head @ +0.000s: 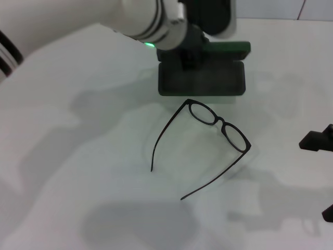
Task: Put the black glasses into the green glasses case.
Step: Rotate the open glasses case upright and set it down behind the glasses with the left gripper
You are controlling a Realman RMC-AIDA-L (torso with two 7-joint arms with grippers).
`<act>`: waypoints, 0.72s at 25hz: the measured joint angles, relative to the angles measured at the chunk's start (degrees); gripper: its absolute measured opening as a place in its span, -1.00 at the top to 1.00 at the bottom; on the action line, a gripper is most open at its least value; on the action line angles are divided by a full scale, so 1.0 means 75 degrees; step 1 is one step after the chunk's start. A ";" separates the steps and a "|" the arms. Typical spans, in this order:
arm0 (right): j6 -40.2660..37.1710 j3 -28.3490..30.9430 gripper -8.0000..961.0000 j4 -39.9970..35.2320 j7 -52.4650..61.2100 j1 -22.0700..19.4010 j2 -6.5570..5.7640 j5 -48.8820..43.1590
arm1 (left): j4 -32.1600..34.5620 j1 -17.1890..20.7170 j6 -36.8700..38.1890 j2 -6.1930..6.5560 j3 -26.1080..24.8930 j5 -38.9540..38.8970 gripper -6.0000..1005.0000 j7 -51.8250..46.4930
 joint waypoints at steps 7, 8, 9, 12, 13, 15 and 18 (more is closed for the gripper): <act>0.0012 0.0102 -0.55 0.0023 -0.0010 -0.0032 -0.0010 -0.0003 | -0.0109 -0.0013 -0.0190 -0.0018 0.0236 -0.0473 0.57 0.0681; 0.0019 0.0140 -0.54 0.0056 -0.0024 -0.0049 -0.0007 -0.0003 | -0.0111 -0.0011 -0.0220 -0.0017 0.0234 -0.0520 0.57 0.0737; 0.0045 0.0186 -0.54 0.0132 -0.0054 -0.0055 -0.0004 -0.0005 | -0.0112 -0.0007 -0.0275 -0.0012 0.0232 -0.0567 0.57 0.0797; 0.0149 0.0245 -0.54 0.0360 -0.0160 -0.0019 -0.0004 -0.0015 | -0.0126 0.0038 -0.0351 -0.0006 0.0247 -0.0565 0.57 0.0920; 0.0161 0.0245 -0.53 0.0366 -0.0164 -0.0018 -0.0004 -0.0015 | -0.0137 0.0048 -0.0359 -0.0008 0.0248 -0.0565 0.56 0.0984; 0.0225 0.0244 -0.53 0.0379 -0.0175 -0.0017 -0.0009 -0.0014 | -0.0187 0.0056 -0.0397 -0.0021 0.0272 -0.0580 0.56 0.1046; 0.0307 0.0242 -0.52 0.0384 -0.0185 -0.0015 -0.0012 -0.0010 | -0.0361 0.0054 -0.0507 -0.0032 0.0326 -0.0593 0.56 0.1038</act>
